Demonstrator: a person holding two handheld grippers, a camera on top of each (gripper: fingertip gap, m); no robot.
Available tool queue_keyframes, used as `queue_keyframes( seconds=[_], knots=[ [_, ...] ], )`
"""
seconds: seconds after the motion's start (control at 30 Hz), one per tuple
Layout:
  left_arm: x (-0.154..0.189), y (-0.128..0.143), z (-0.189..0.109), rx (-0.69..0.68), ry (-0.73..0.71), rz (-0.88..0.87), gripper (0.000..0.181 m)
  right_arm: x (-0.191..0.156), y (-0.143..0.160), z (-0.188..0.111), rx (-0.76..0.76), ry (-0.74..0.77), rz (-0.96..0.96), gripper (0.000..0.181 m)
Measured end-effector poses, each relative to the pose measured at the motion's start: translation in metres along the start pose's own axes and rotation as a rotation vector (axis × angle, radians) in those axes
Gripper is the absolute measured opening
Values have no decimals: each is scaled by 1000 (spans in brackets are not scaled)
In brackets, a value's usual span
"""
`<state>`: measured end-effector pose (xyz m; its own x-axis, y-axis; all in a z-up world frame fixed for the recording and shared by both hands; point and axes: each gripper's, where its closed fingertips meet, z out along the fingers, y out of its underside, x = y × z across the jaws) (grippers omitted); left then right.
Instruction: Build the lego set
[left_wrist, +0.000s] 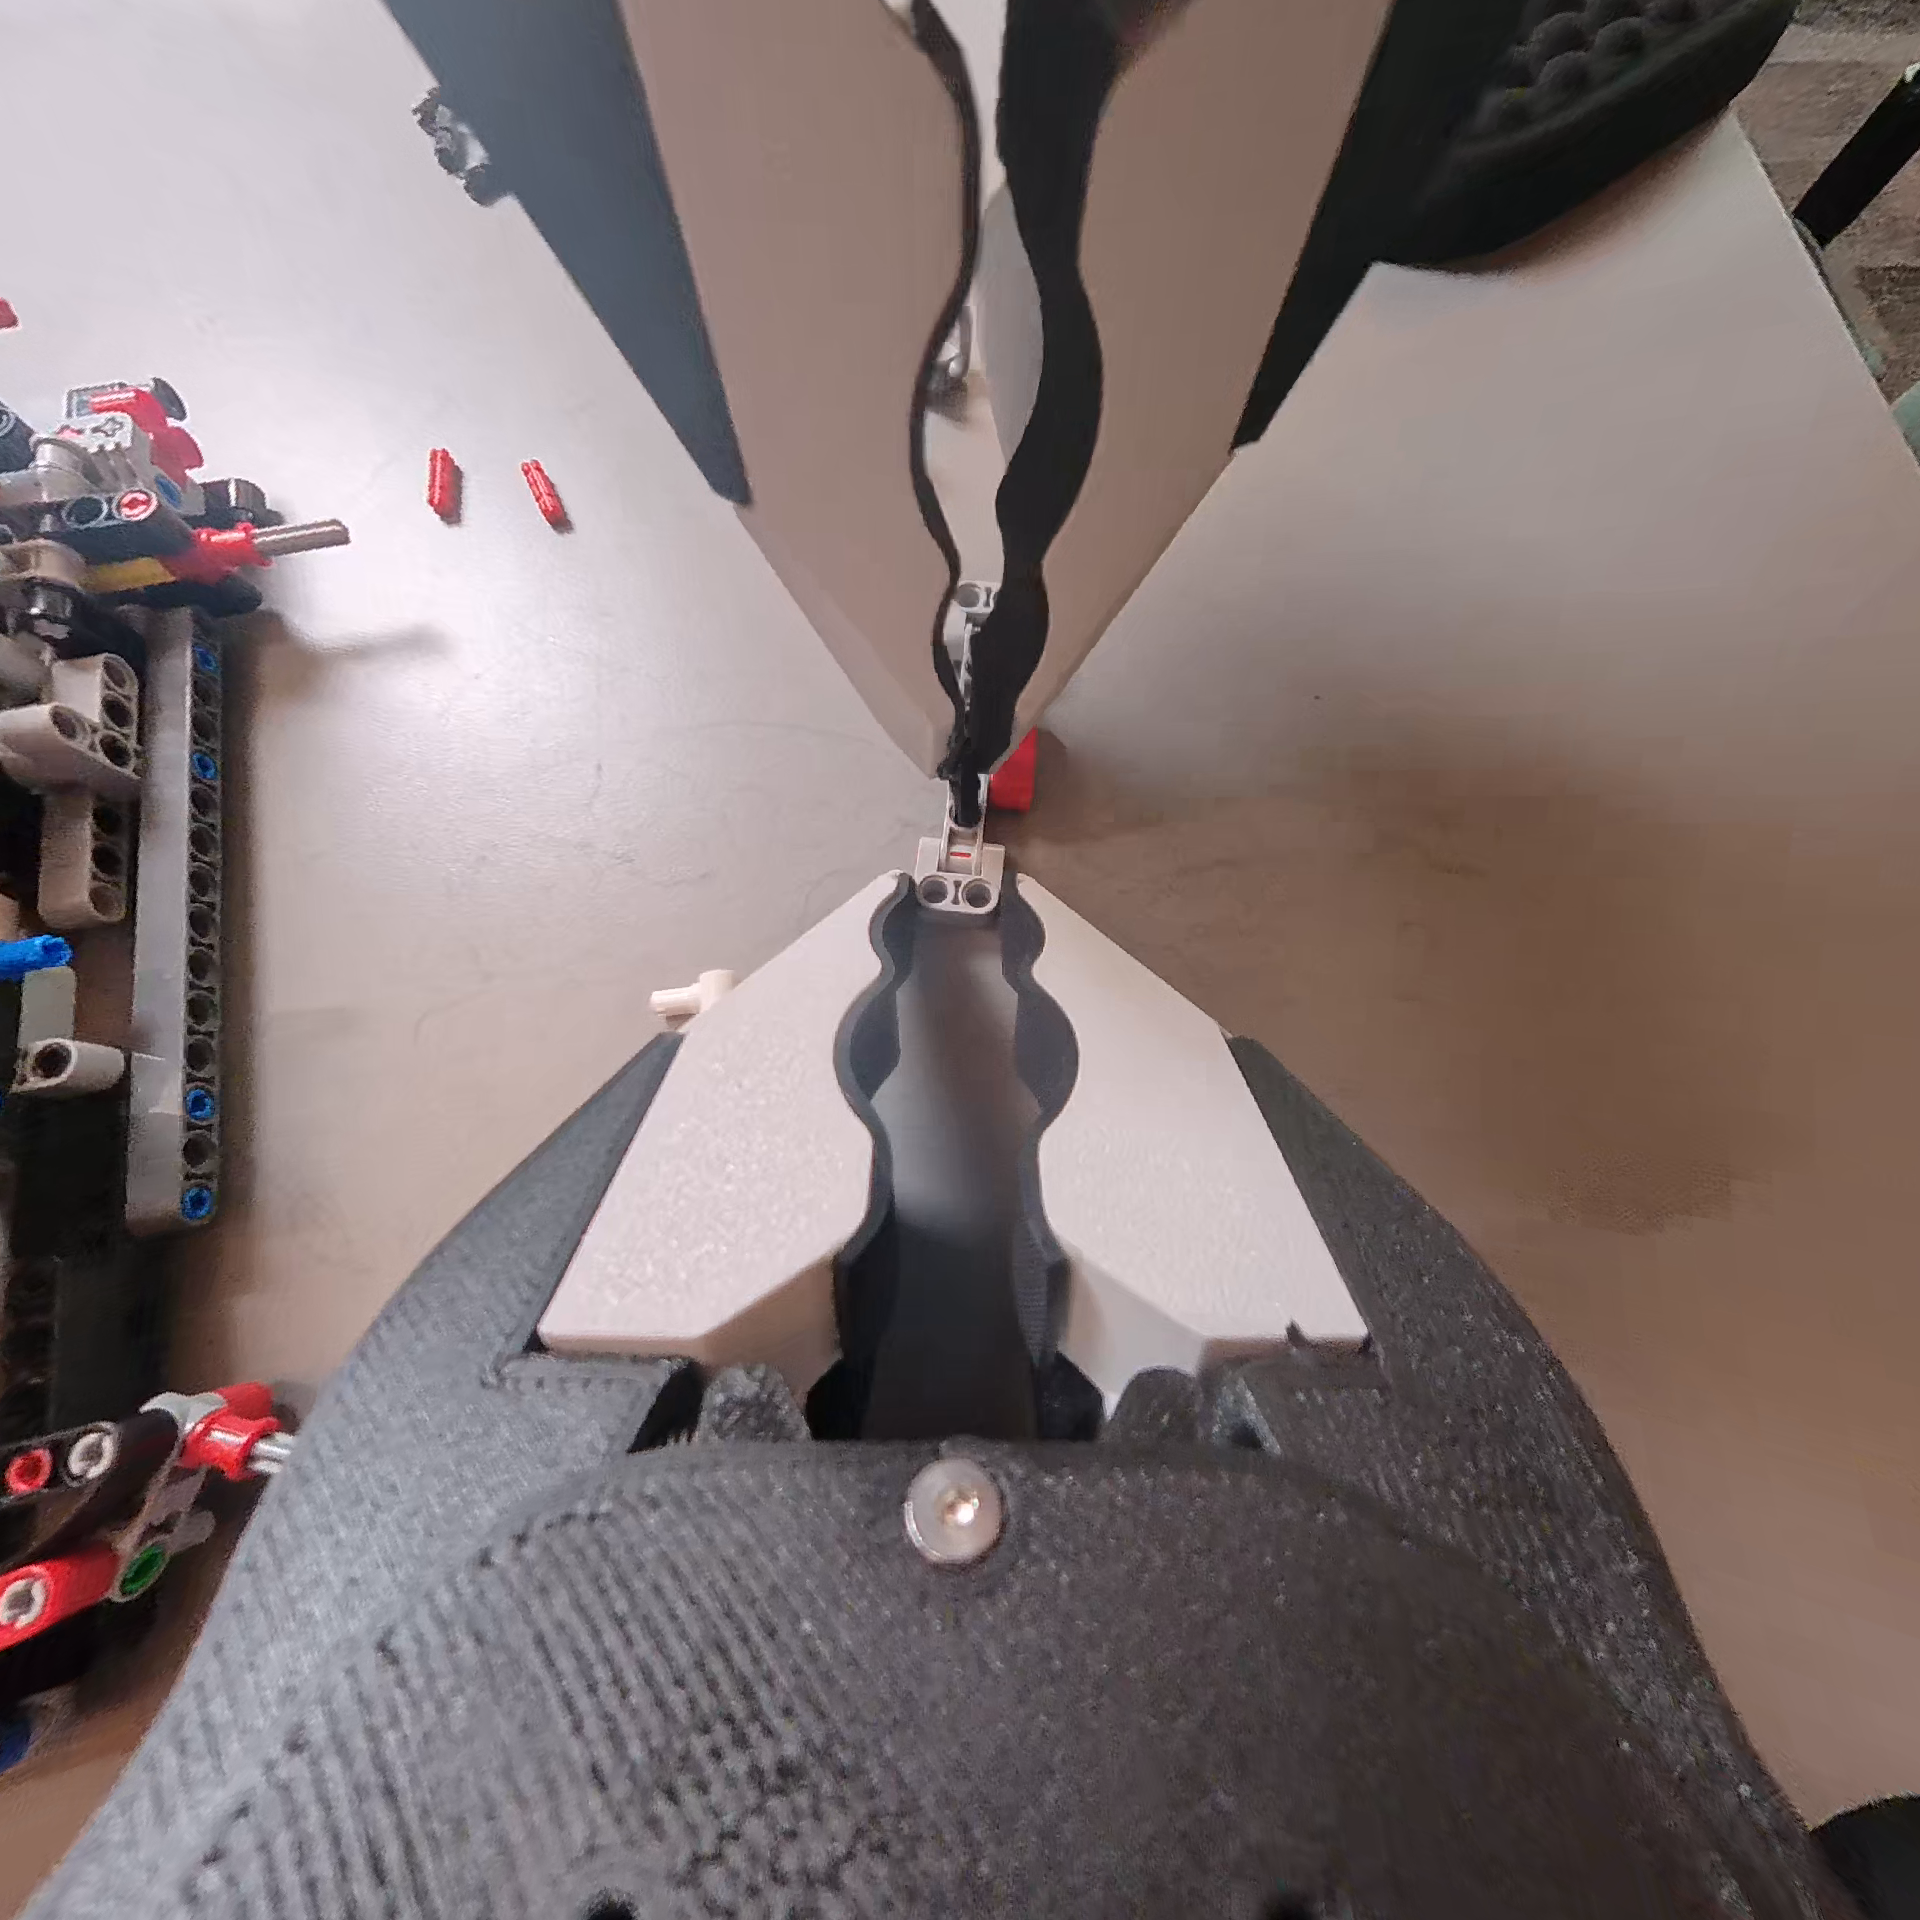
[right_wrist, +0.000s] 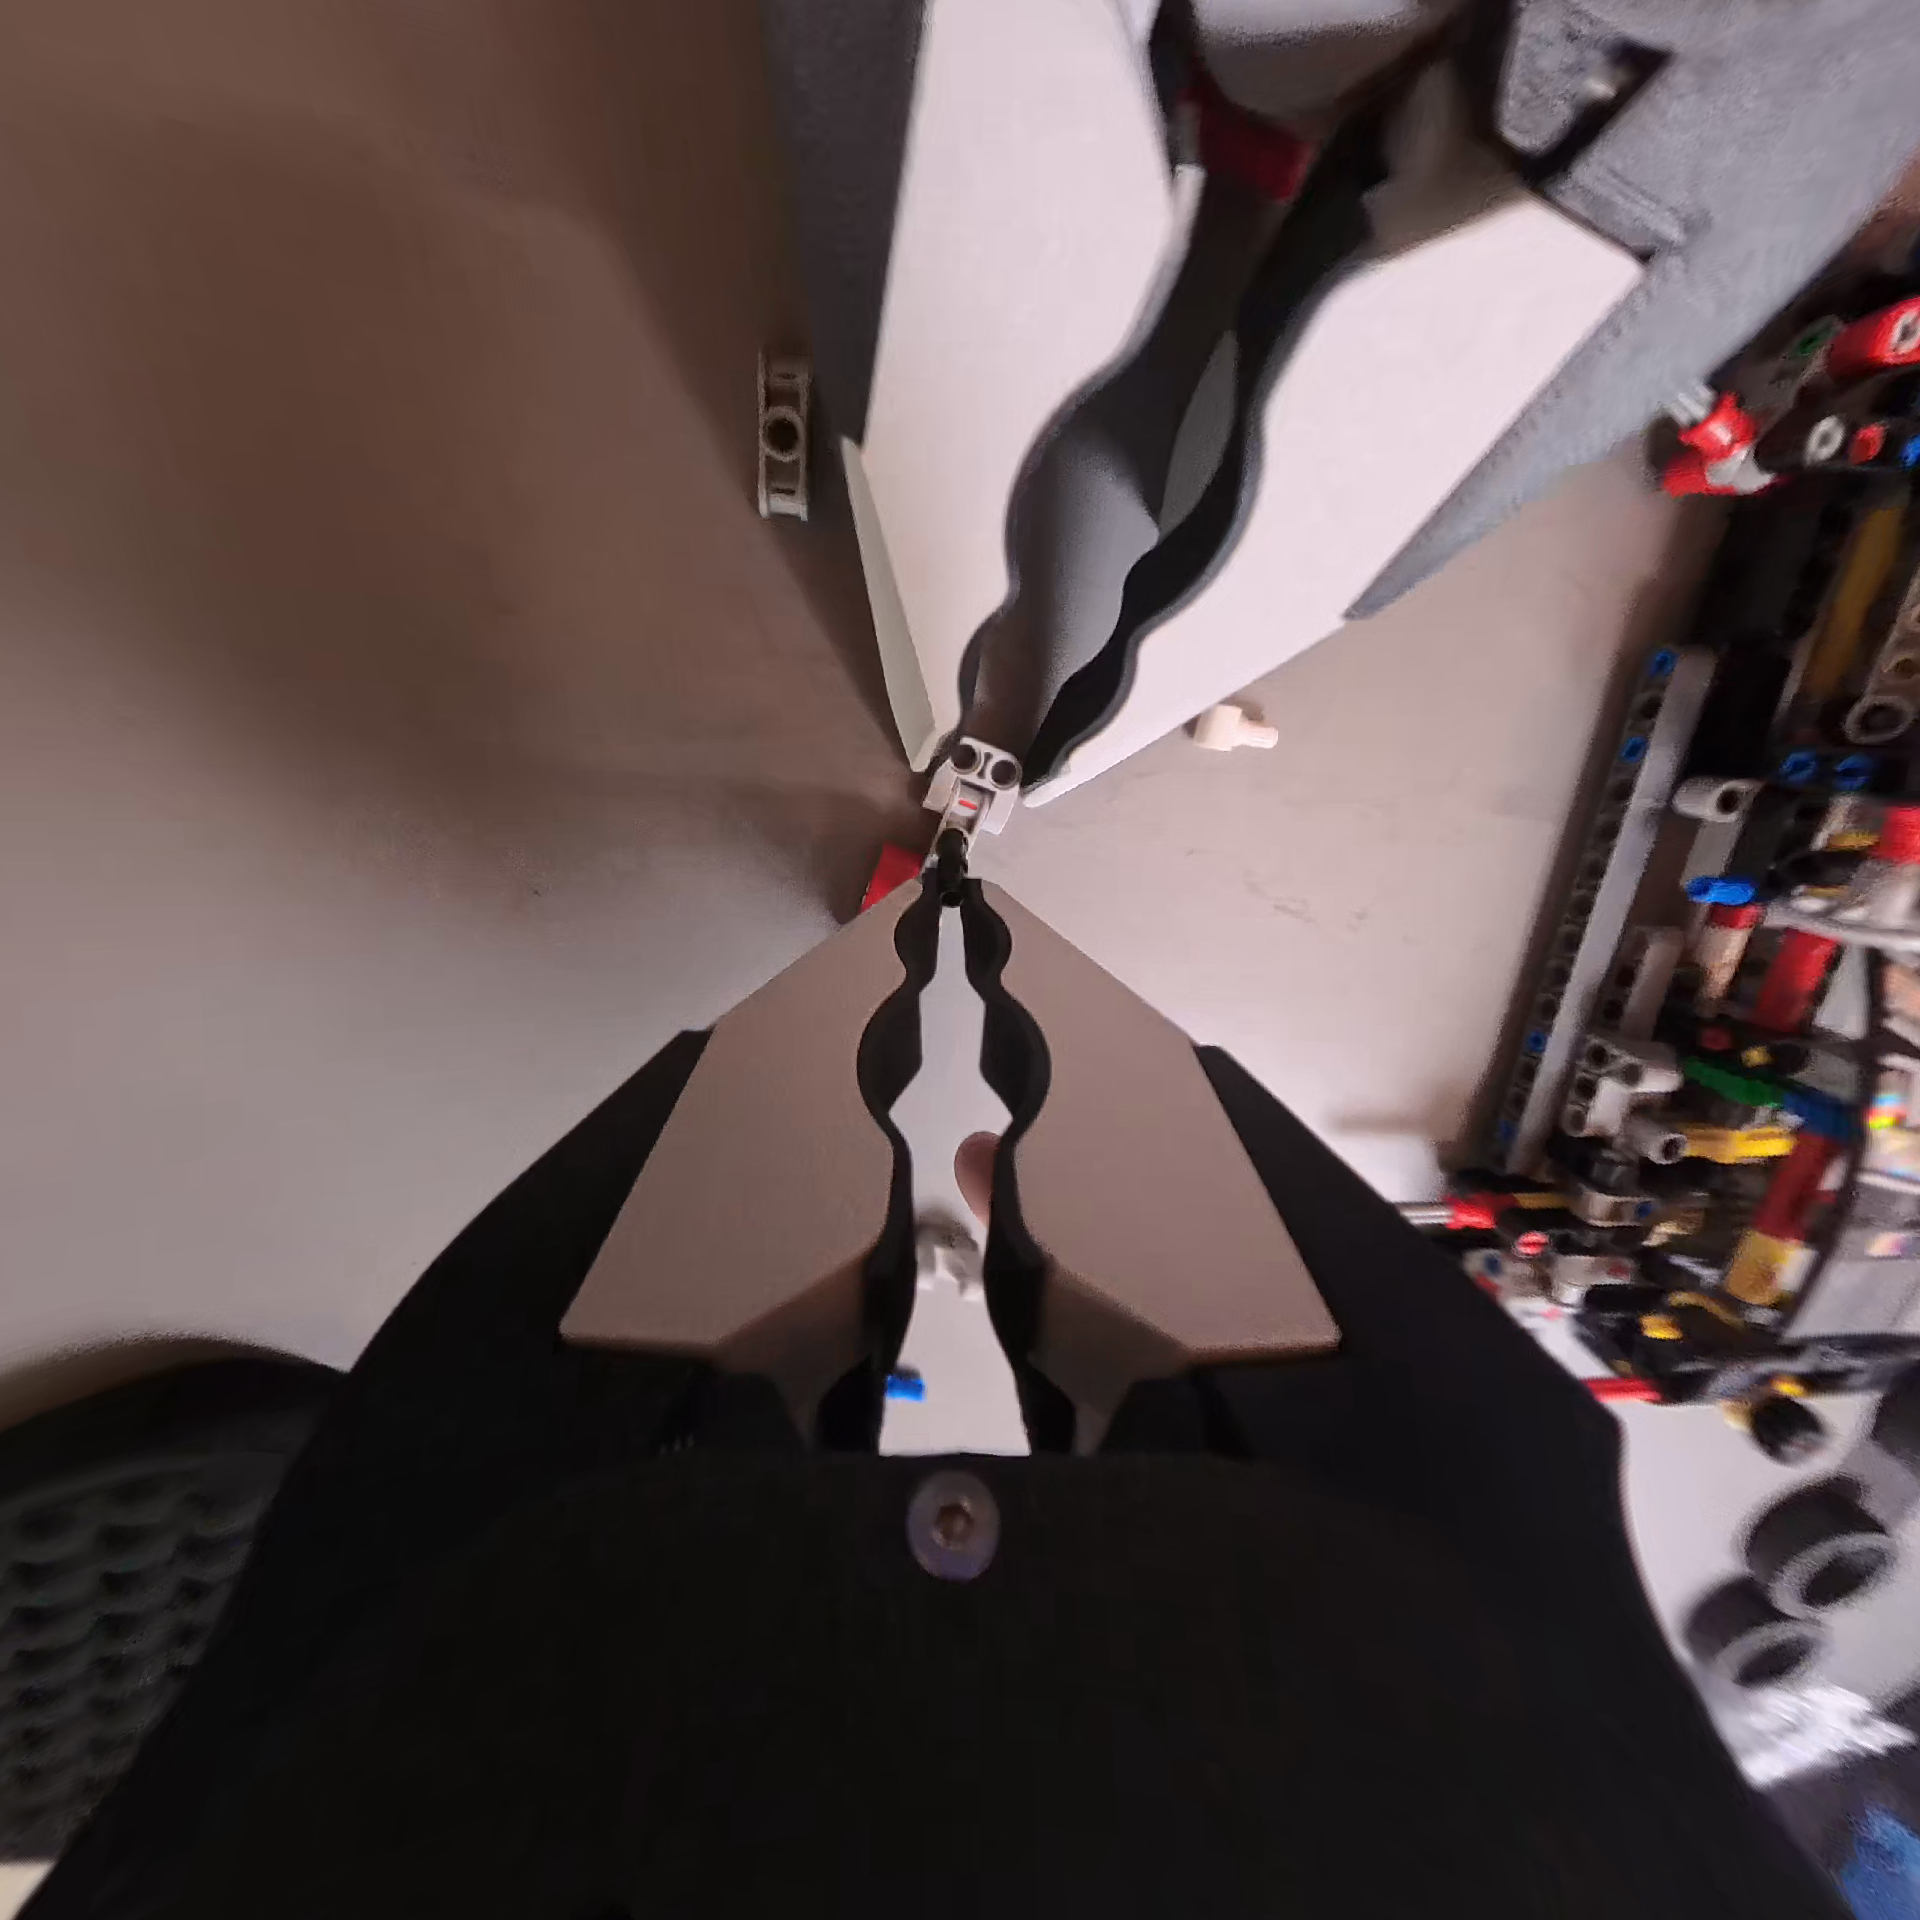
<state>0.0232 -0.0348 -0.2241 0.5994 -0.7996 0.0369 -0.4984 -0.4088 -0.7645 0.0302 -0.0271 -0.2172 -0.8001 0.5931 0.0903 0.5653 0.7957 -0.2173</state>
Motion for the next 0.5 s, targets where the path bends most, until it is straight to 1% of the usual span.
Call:
queue_keyframes(
  seconds=[0.13,0.27,0.5],
  knots=[
    [-1,0,0,2,15,-27,14,2,1,-1,-118,24,-129,2],
    [-1,-1,-1,7,71,-74,14,2,2,-2,-232,36,-251,2],
    [0,-1,0,0,126,-42,14,3,4,-3,-451,2,-459,2]
  ],
)
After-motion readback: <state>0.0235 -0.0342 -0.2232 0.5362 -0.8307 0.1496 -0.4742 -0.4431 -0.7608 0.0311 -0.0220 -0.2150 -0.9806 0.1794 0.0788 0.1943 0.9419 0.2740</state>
